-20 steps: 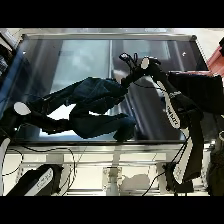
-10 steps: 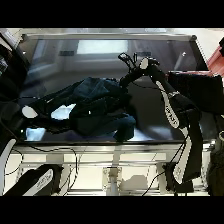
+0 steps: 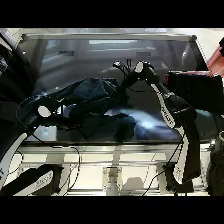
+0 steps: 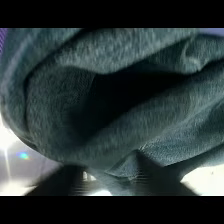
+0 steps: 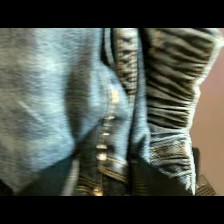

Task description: Fold the clothes and pants, and hang the long-sleeved shirts on hangers.

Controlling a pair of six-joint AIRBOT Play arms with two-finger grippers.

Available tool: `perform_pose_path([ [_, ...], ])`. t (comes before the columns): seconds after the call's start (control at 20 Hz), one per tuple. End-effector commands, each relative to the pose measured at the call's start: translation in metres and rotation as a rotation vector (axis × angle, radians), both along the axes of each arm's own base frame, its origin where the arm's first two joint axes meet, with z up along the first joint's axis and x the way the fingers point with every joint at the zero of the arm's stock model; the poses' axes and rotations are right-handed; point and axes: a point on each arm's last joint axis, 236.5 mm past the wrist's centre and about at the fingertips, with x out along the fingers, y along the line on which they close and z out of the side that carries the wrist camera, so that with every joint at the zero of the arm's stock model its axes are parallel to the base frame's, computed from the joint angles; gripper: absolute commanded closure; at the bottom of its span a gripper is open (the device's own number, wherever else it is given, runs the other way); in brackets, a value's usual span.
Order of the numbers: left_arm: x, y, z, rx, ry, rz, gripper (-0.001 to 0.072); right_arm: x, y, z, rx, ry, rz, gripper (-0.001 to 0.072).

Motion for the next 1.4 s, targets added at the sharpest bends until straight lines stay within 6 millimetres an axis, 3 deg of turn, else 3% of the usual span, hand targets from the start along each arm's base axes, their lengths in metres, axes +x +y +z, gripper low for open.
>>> perform_pose_path([
  [0.0,0.008,-0.001,-0.002,0.002,-0.025,0.016,0.0681,-0.006,0.003,-0.002,0.006,0.026,0.011,0.0529],
  [0.05,0.008,-0.001,-0.002,0.002,-0.026,0.015,0.0681,-0.009,0.002,-0.001,0.003,0.036,0.019,0.0646],
  [0.1,0.008,-0.001,-0.001,0.002,-0.029,0.014,0.0681,-0.010,0.002,0.003,-0.001,0.047,0.015,0.0679],
  [0.25,0.014,0.006,0.012,0.003,-0.075,0.035,0.0681,-0.005,-0.009,0.029,-0.023,0.026,-0.017,0.0679],
  [0.35,0.025,0.035,0.029,0.019,-0.129,0.114,0.0682,0.001,-0.023,0.064,-0.046,-0.041,-0.042,0.0679],
  [0.45,0.033,0.093,0.055,0.118,-0.188,0.191,0.0683,0.009,-0.045,0.110,-0.063,-0.132,-0.094,0.0680],
  [0.55,0.031,0.167,0.100,0.324,-0.231,0.227,0.0684,0.013,-0.069,0.162,-0.055,-0.216,-0.168,0.0681],
  [0.65,0.041,0.228,0.173,0.515,-0.340,0.290,0.0684,0.009,-0.088,0.212,-0.020,-0.280,-0.242,0.0680],
  [0.7,0.053,0.245,0.216,0.577,-0.436,0.310,0.0684,0.005,-0.094,0.233,-0.002,-0.307,-0.271,0.0680],
  [0.8,0.081,0.257,0.292,0.640,-0.616,0.321,0.0684,-0.004,-0.104,0.271,0.028,-0.362,-0.311,0.0680],
  [0.9,0.107,0.252,0.328,0.642,-0.694,0.297,0.0684,-0.014,-0.111,0.298,0.041,-0.405,-0.335,0.0680],
  [0.95,0.119,0.246,0.332,0.640,-0.702,0.256,0.0684,-0.017,-0.112,0.304,0.045,-0.413,-0.338,0.0680],
  [1.05,0.143,0.228,0.316,0.633,-0.678,0.140,0.0683,-0.019,-0.122,0.309,0.055,-0.401,-0.390,0.0680],
  [1.2,0.166,0.205,0.262,0.589,-0.557,0.031,0.0683,-0.023,-0.138,0.291,0.030,-0.324,-0.428,0.0681],
  [1.35,0.162,0.183,0.196,0.532,-0.339,-0.088,0.0682,-0.026,-0.148,0.262,0.004,-0.247,-0.452,0.0680],
])
